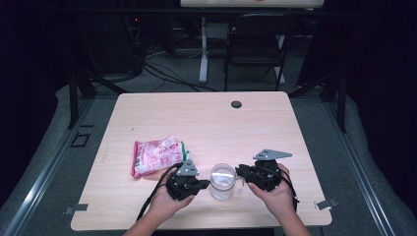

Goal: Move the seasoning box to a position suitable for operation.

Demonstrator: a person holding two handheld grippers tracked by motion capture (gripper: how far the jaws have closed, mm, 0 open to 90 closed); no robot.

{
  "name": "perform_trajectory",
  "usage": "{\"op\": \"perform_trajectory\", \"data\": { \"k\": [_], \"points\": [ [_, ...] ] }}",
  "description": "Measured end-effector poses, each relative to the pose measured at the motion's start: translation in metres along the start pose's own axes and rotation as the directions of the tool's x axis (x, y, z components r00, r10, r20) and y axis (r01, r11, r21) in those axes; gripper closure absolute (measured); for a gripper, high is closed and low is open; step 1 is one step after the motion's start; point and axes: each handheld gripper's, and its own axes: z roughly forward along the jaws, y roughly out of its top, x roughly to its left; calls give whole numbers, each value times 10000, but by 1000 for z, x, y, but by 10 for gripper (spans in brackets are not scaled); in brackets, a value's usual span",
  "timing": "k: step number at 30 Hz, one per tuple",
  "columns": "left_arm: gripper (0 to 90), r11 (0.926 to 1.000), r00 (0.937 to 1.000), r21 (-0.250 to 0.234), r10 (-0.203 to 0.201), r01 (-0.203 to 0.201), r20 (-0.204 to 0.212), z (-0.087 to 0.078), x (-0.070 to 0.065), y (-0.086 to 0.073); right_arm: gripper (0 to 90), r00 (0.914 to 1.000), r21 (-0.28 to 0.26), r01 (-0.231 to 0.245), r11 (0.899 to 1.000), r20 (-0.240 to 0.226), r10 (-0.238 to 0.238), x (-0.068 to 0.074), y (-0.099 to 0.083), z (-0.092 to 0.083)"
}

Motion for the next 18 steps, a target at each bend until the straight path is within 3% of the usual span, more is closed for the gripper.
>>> {"op": "perform_trajectory", "data": {
  "k": [11,15,18],
  "points": [
    [900,9993,9998,-351,-147,152,152,-5,-1,3,762,10000,-36,13,10000,-33,-13,-1,-1,0],
    [900,9999,9997,-101,-73,70,-229,-2,2,1,762,9999,-97,-94,9999,-98,93,-1,-1,0],
    [900,10000,10000,-15,-8,8,-79,-1,3,0,761,9998,-126,-116,9999,-132,114,-1,-2,0]
  ]
}}
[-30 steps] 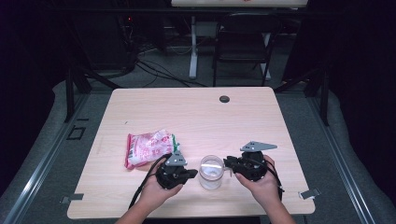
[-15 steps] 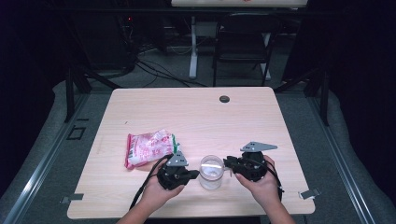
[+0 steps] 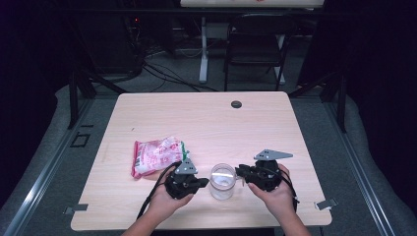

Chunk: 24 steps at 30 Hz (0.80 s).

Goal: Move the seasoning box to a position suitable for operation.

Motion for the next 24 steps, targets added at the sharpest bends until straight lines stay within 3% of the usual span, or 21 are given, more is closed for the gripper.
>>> {"op": "perform_trajectory", "data": {
  "k": [11,24],
  "points": [
    [900,9999,9997,-125,-98,101,234,-1,-2,1,762,10000,-64,-10,10000,-14,10,0,-1,0],
    [900,9997,9999,-243,-47,51,151,-1,-3,1,771,9999,-85,-82,9999,-69,81,-2,-1,0]
  ]
}}
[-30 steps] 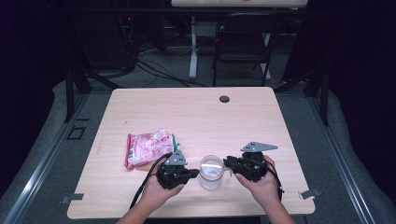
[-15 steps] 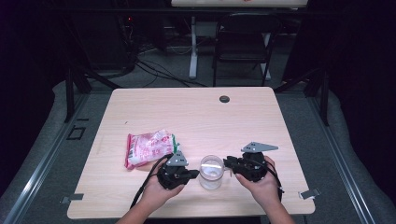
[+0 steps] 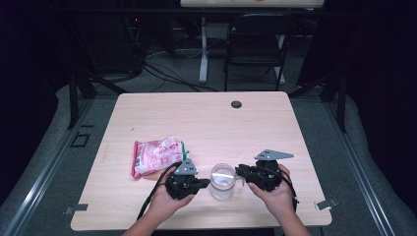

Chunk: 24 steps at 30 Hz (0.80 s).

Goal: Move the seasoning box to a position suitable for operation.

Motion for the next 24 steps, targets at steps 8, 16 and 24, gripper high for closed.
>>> {"op": "perform_trajectory", "data": {
  "k": [8,16,24],
  "points": [
    [900,9998,9999,-194,-82,83,86,-2,1,0,777,10000,-100,-90,9999,-44,89,0,0,0],
    [899,9981,9995,-581,-165,180,264,-9,0,4,780,9998,-227,-170,9996,-77,168,0,-1,0],
    [892,9970,9994,-760,-85,112,350,-10,-1,6,762,9995,-336,-296,9990,-57,295,-2,-3,-1]
  ]
}}
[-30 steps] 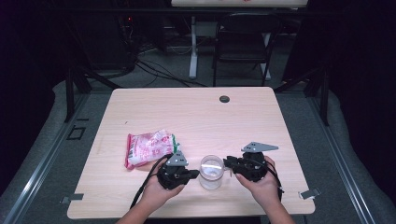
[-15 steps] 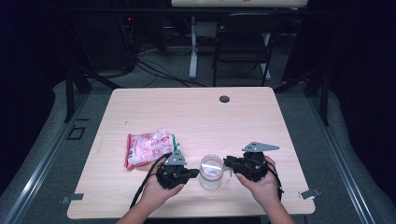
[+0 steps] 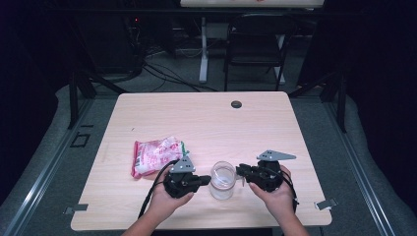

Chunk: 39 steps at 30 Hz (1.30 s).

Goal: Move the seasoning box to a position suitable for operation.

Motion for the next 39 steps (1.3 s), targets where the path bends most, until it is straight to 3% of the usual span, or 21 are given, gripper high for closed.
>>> {"op": "perform_trajectory", "data": {
  "k": [11,17,23,25,29,35,39],
  "points": [
    [885,9998,10000,-176,6,-4,79,1,-1,6,695,9991,-259,276,9993,337,-267,4,-4,-4],
    [881,9995,9995,-128,291,-290,84,4,-3,14,645,9967,-509,793,9956,209,-783,11,-5,-16],
    [851,9987,9990,-335,396,-390,182,5,-6,21,554,9781,-759,2061,9756,453,-2031,32,-10,-26],
    [847,9982,9988,-394,454,-447,177,5,-6,24,549,9766,-807,2141,9735,400,-2114,35,-10,-27],
    [832,9976,9988,-570,421,-406,259,2,-8,29,520,9584,-652,2829,9569,598,-2792,45,-14,-30],
    [811,9975,9992,-623,345,-333,192,1,-10,31,463,9501,-628,3105,9485,526,-3075,48,-15,-25],
    [789,9970,9992,-682,363,-353,136,1,-12,32,430,9528,-438,3006,9527,588,-2979,51,-16,-18]
  ]
}}
